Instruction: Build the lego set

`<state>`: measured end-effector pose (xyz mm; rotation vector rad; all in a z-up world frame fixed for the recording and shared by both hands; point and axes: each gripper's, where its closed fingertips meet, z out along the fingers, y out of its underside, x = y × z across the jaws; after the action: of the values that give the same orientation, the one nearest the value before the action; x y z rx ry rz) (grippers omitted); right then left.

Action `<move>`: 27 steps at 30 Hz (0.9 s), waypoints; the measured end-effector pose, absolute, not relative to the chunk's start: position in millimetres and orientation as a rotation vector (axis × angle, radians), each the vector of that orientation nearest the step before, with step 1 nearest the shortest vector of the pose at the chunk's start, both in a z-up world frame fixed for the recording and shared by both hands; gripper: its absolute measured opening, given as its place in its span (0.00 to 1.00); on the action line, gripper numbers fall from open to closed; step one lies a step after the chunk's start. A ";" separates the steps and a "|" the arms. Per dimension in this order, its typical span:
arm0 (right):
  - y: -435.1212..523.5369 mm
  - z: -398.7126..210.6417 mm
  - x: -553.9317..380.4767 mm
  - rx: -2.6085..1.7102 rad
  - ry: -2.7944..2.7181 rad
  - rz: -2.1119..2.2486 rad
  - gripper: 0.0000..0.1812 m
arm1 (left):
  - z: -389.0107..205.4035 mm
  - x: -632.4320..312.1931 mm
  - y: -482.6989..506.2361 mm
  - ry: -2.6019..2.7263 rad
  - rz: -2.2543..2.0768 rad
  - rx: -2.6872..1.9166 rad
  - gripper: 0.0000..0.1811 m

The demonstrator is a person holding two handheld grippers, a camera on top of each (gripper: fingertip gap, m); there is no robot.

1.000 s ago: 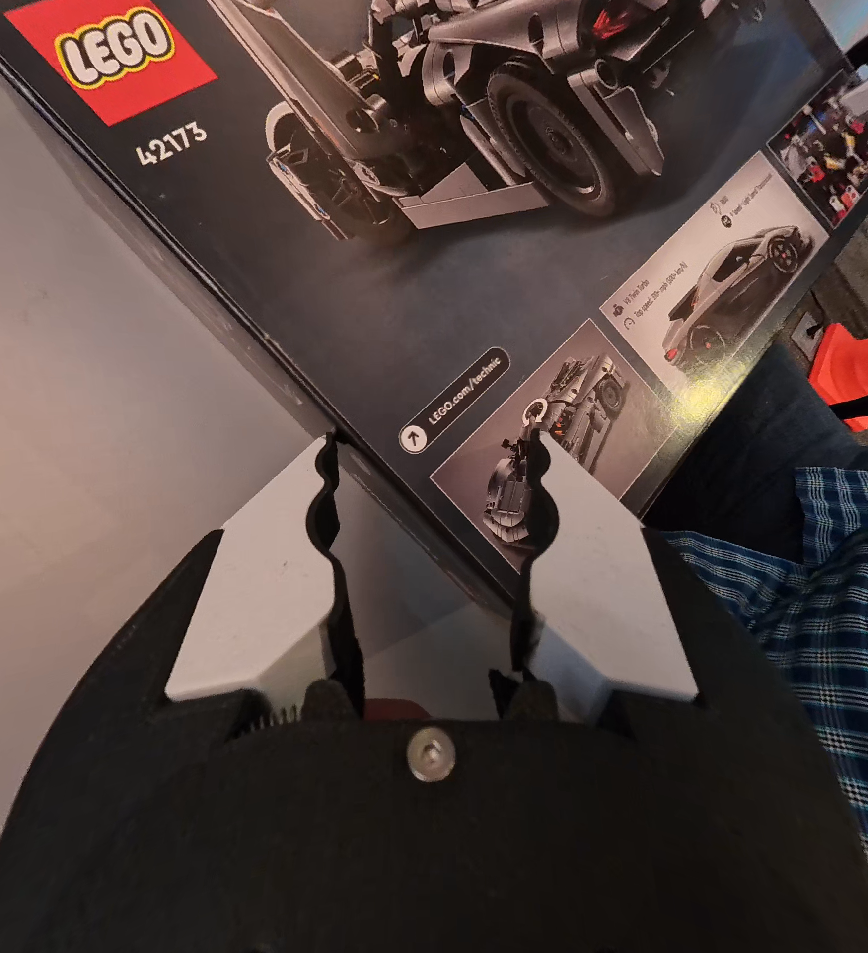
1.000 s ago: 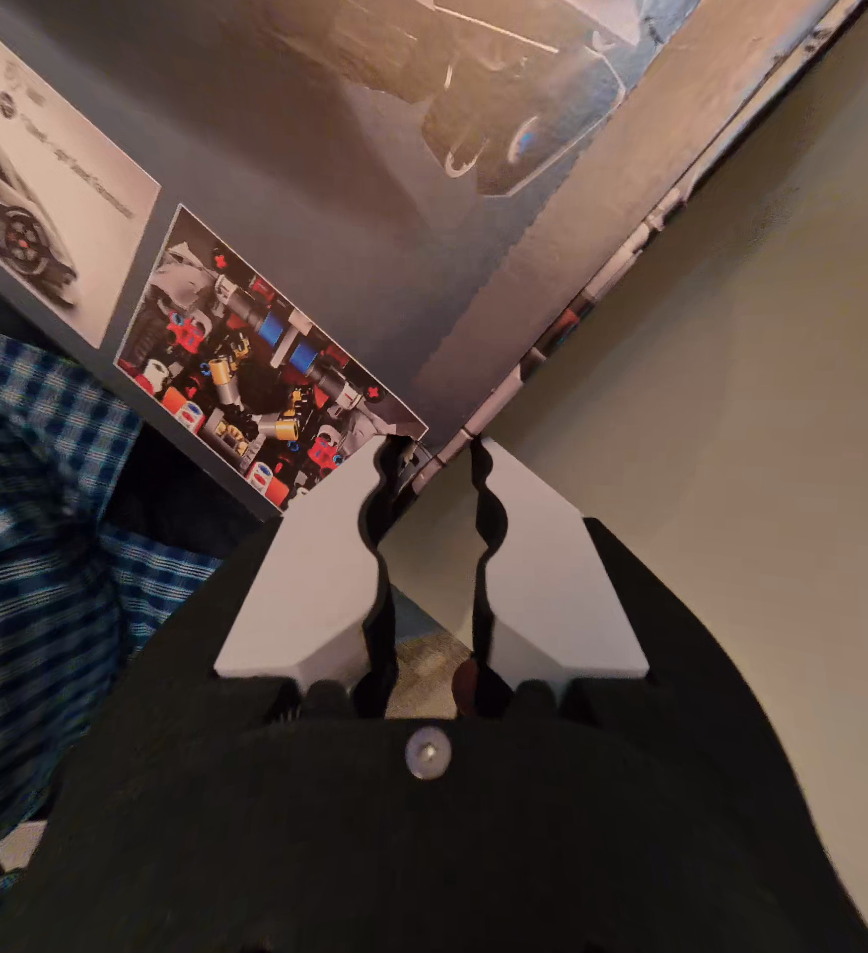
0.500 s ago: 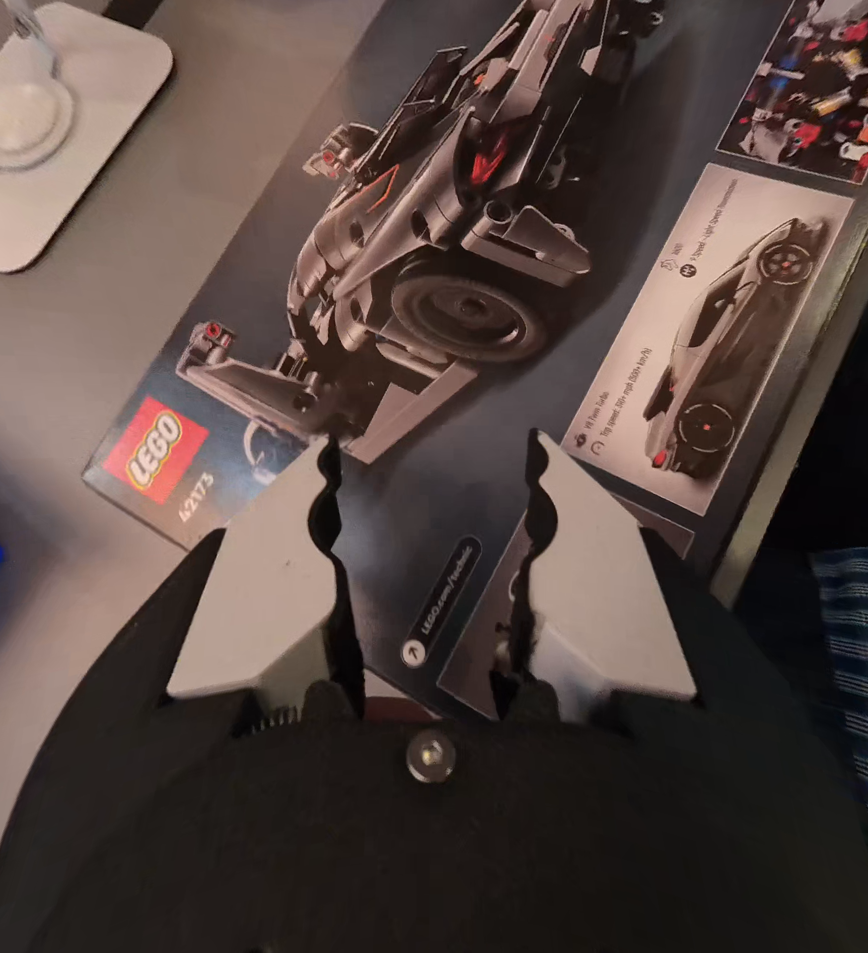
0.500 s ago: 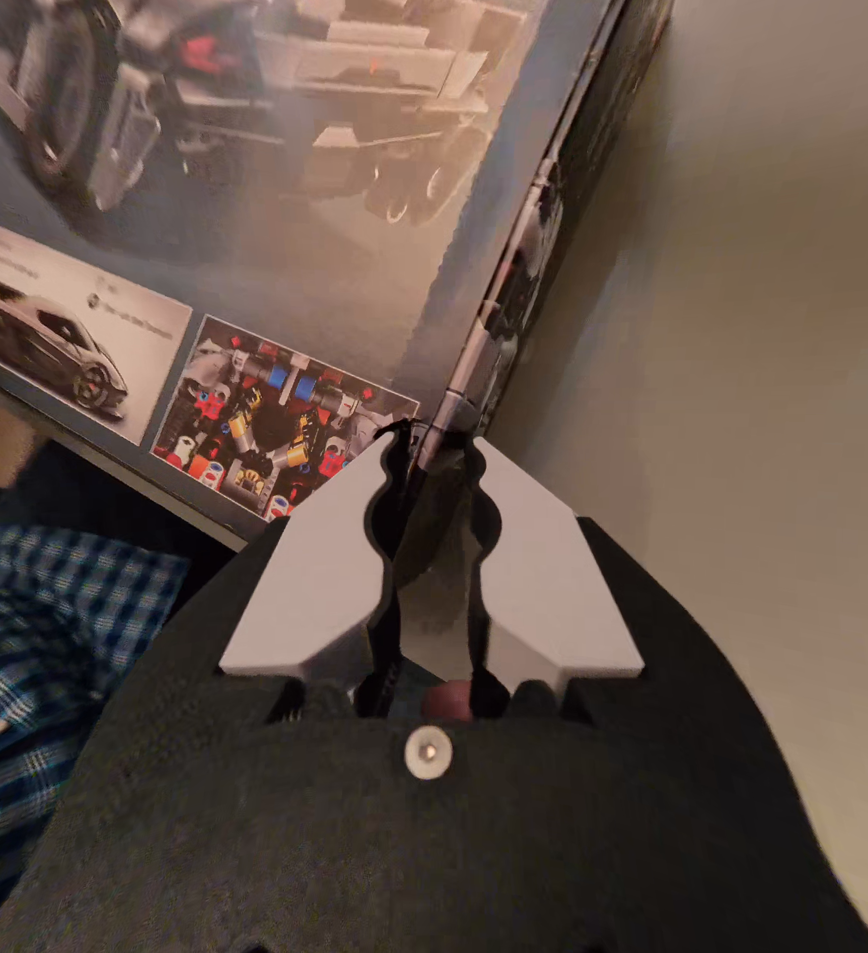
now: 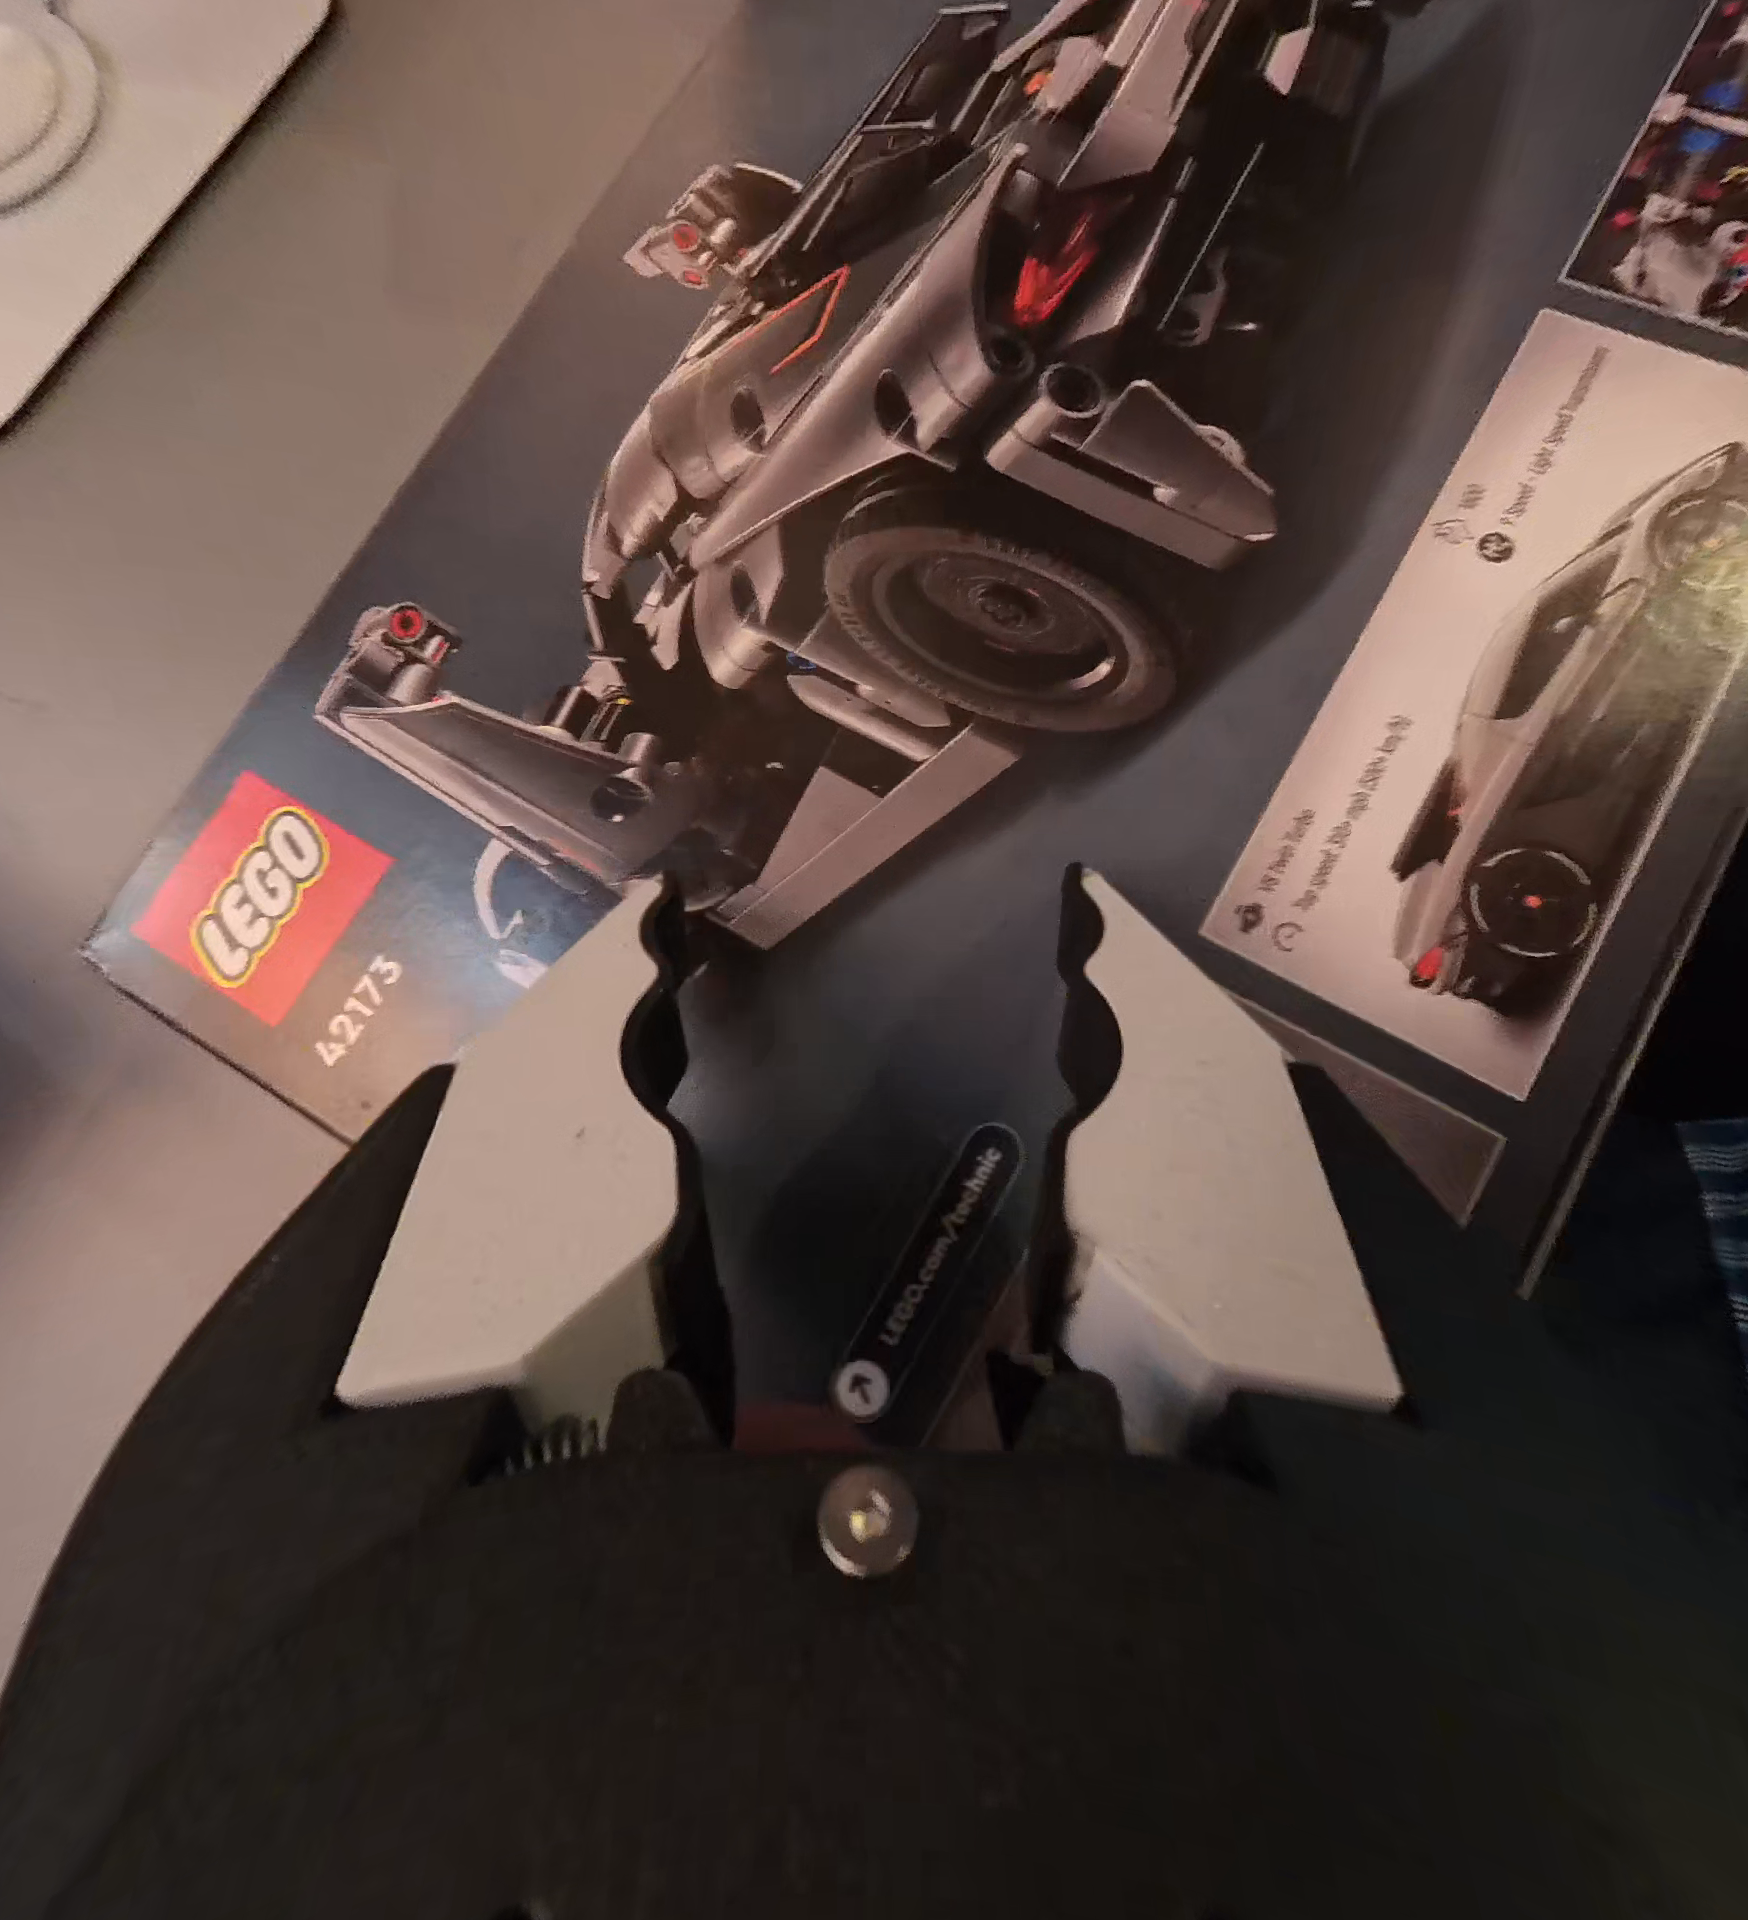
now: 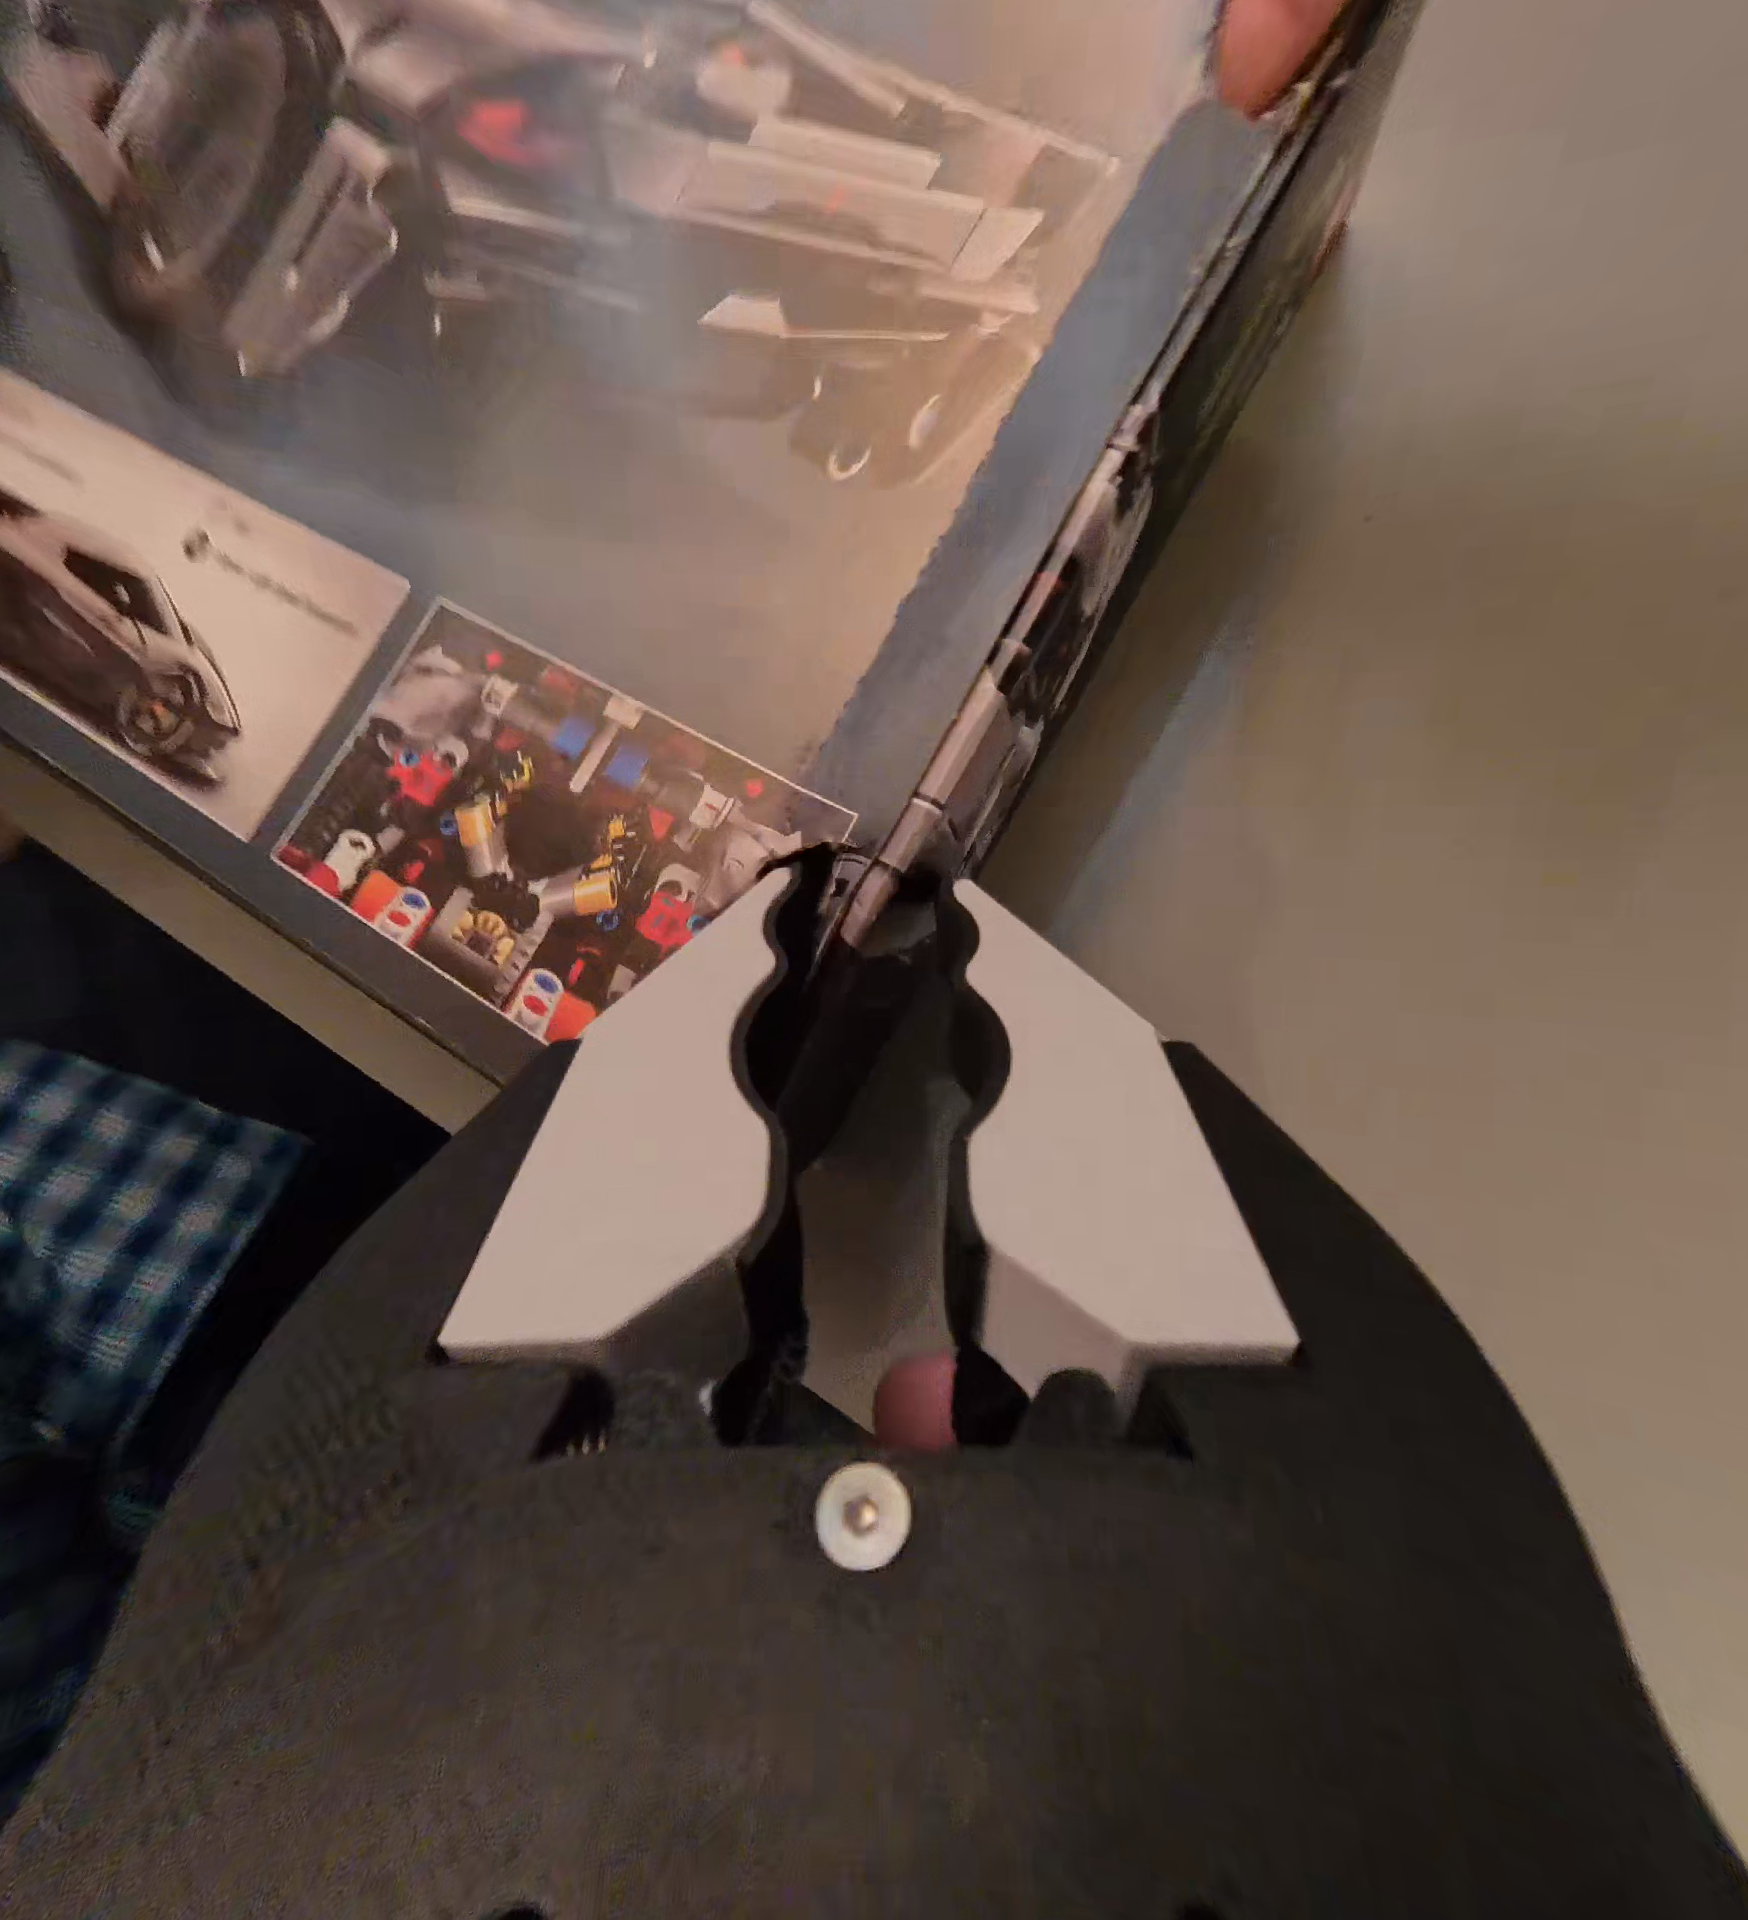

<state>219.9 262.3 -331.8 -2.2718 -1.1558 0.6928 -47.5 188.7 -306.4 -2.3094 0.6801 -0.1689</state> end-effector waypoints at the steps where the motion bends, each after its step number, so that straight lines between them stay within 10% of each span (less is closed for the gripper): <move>1: 262.1 -333.7 221.1 -2.289 -1.210 0.636 0.15 | -306.0 -50.4 190.8 0.689 -0.168 -2.316 0.39; 27: 262.8 -335.1 215.4 -2.284 -1.298 0.587 0.13 | -319.2 29.4 333.5 1.231 -0.654 -2.420 0.40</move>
<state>215.4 262.8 -335.1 -2.2840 -1.2977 0.5872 29.4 333.5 -319.2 -2.4200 1.2309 -0.6542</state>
